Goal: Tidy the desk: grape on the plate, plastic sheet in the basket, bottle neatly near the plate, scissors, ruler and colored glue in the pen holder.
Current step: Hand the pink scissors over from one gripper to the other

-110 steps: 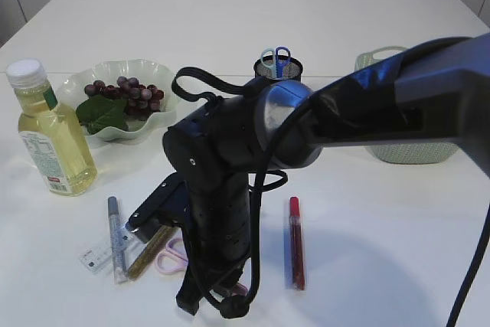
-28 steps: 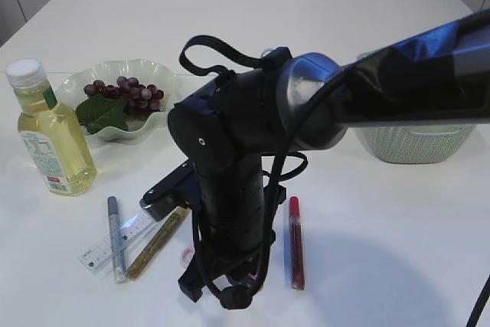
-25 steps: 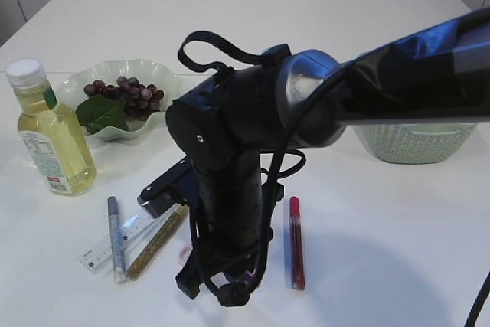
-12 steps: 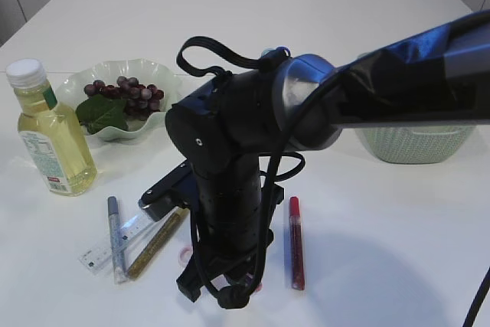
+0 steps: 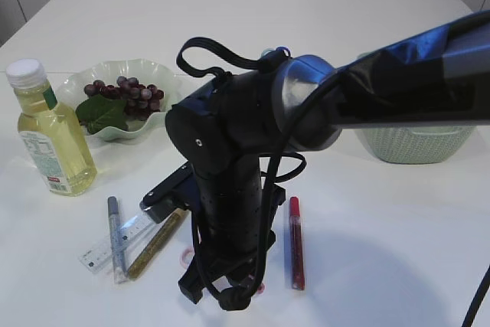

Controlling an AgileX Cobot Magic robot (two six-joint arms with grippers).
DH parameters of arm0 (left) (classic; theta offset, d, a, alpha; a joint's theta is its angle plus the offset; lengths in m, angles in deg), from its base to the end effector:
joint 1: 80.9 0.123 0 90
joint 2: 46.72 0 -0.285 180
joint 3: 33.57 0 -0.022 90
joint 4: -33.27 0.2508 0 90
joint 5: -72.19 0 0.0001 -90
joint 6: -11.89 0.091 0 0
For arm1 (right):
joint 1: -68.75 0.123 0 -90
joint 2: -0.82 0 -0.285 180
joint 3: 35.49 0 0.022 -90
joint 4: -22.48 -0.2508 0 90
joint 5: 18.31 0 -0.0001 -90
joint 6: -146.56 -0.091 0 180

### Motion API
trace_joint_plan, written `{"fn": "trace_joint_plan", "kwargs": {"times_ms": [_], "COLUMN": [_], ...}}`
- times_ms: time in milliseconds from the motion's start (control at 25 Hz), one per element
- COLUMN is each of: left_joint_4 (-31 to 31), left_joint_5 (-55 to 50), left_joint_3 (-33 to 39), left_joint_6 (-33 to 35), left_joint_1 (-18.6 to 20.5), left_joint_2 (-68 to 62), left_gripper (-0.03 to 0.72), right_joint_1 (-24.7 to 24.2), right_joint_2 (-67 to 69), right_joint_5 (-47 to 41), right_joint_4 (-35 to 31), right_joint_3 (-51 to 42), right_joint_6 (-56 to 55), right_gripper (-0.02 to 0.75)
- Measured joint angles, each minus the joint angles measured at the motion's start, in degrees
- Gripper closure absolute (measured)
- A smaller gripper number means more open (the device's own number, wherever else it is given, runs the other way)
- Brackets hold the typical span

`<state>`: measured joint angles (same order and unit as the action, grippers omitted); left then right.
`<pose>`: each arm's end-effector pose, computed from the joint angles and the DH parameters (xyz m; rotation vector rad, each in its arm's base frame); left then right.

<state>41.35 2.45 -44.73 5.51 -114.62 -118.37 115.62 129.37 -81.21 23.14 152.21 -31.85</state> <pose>0.1619 -0.0937 0.4781 0.5226 2.2089 -0.1955 0.2729 0.2899 0.1454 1.2738 -2.8093 0.0532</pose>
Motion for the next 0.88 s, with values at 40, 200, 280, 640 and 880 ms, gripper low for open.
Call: {"fn": "trace_joint_plan", "kwargs": {"times_ms": [40,200,280,640,880], "left_joint_4": [0.00,0.00,0.00,0.00,0.00], "left_joint_5": [0.00,0.00,0.00,0.00,0.00], "left_joint_3": [0.00,0.00,0.00,0.00,0.00], "left_joint_6": [0.00,0.00,0.00,0.00,0.00], "left_joint_1": [0.00,0.00,0.00,0.00,0.00], "left_joint_2": [0.00,0.00,0.00,0.00,0.00], "left_gripper": [0.398,0.398,0.398,0.398,0.398], "right_joint_1": [0.00,0.00,0.00,0.00,0.00], "right_joint_2": [0.00,0.00,0.00,0.82,0.82], "right_joint_5": [0.00,-0.70,-1.07,-1.73,-1.86], "right_joint_4": [0.00,0.00,0.00,0.00,0.00], "right_joint_3": [0.00,0.00,0.00,0.09,0.09], "right_joint_6": [0.00,0.00,0.00,0.00,0.00], "right_gripper": [0.551,0.551,0.551,0.551,0.551]}}
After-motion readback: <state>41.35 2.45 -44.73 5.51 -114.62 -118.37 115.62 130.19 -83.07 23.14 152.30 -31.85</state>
